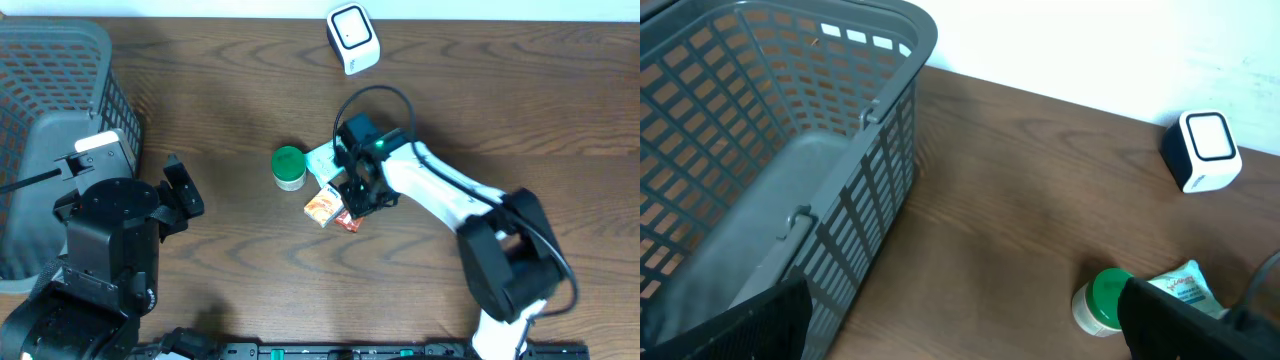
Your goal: Scan the item barcode
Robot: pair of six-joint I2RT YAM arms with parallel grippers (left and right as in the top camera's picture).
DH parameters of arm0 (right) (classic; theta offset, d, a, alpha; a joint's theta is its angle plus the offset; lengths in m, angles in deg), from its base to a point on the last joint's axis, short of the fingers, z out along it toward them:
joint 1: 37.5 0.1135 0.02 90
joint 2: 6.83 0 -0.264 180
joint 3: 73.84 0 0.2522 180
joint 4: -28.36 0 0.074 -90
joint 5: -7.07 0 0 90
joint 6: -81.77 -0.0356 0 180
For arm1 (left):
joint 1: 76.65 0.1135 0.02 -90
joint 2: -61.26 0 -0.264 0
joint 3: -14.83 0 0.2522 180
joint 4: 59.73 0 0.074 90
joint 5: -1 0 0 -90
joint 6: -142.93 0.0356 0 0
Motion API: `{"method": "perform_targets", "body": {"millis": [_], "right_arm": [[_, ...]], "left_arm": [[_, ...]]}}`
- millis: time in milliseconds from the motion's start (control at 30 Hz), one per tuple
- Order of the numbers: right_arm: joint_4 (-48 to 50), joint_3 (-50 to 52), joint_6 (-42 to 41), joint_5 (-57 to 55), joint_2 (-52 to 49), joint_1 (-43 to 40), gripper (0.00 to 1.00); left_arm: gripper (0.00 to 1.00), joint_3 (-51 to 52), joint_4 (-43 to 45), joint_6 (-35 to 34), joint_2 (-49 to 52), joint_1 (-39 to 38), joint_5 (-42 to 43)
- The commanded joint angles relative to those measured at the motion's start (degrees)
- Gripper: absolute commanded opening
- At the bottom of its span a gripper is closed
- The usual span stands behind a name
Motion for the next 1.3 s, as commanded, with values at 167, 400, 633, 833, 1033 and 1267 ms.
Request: {"method": "perform_targets", "body": {"millis": [167, 400, 633, 833, 1033, 1267], "right_arm": [[-2.4, -1.0, -0.8, 0.0, -2.3, 2.9, 0.01], [-6.8, -7.6, -0.7, -1.3, 2.7, 2.8, 0.07], [-1.6, -2.2, -0.7, -2.4, 1.8, 2.9, 0.12], [6.9, 3.3, -0.9, -5.7, -0.3, 2.0, 0.13], [7.9, 1.0, -0.9, -7.3, -0.2, 0.7, 0.26], [-3.2, -9.3, -3.8, -7.2, 0.9, -0.2, 0.83]], "left_arm": [[0.98, 0.3, 0.0, -0.1, 0.0, 0.2, -1.3], [0.98, 0.3, 0.0, -0.1, 0.0, 0.2, -1.3], [0.98, 0.3, 0.0, -0.1, 0.0, 0.2, -1.3], [0.98, 0.3, 0.0, -0.1, 0.0, 0.2, -1.3], [0.98, 0.3, 0.0, -0.1, 0.0, 0.2, -1.3], [0.98, 0.3, 0.0, -0.1, 0.0, 0.2, -1.3]]}}
